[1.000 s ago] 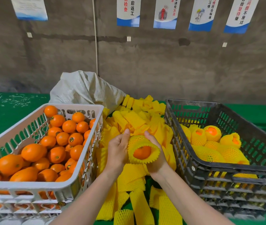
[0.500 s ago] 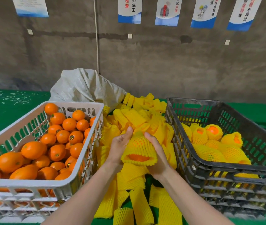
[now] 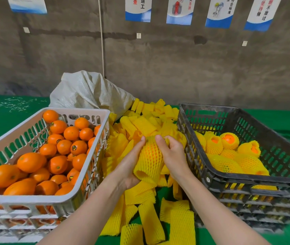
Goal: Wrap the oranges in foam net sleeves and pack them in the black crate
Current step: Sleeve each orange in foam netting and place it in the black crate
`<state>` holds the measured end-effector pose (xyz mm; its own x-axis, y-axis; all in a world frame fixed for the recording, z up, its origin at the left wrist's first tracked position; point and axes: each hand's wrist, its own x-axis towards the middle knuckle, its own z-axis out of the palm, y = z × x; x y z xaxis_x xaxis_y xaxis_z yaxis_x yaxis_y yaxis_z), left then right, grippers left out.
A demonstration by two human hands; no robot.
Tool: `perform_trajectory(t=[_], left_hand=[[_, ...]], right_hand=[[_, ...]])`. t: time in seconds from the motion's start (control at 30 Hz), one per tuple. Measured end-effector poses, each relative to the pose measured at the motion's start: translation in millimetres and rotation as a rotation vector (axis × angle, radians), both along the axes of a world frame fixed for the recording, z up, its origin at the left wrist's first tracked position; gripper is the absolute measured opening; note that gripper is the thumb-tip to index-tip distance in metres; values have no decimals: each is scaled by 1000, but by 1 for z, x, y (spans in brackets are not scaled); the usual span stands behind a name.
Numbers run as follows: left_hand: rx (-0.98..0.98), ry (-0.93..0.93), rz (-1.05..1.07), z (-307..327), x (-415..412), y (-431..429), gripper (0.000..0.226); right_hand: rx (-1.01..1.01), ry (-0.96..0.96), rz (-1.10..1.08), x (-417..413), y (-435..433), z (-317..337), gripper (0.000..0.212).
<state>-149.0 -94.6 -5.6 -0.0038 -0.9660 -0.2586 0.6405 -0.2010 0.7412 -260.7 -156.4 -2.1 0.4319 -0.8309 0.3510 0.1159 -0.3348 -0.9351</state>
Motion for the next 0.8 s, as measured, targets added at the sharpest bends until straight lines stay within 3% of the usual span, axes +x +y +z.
perform_trajectory(t=[0.2,0.37,0.47,0.57,0.63,0.73,0.8], left_hand=[[19,-101,-46,1,4,2,55],[-24,-107,-71,10,1,0,49],[16,-224,97,15,-2,-3,55],[-16,-249,241,17,-6,-8,49],[-41,-281,306,18,-10,-11,51],[-33,-353,373,24,-17,-20,71],[-58,-383,378,32,-26,-29,64]], right_hand=[[26,7,47,-4,-8,7,61],[-132,90,14,-3,-9,-1,28],[-170,74,-110,-9,-6,-8,32],[-294,111,-113,-11,4,-14,19],[-360,180,-65,-12,10,-17,28],[-369,254,-2,-20,8,-11,51],[-327,230,2,-27,1,-3,60]])
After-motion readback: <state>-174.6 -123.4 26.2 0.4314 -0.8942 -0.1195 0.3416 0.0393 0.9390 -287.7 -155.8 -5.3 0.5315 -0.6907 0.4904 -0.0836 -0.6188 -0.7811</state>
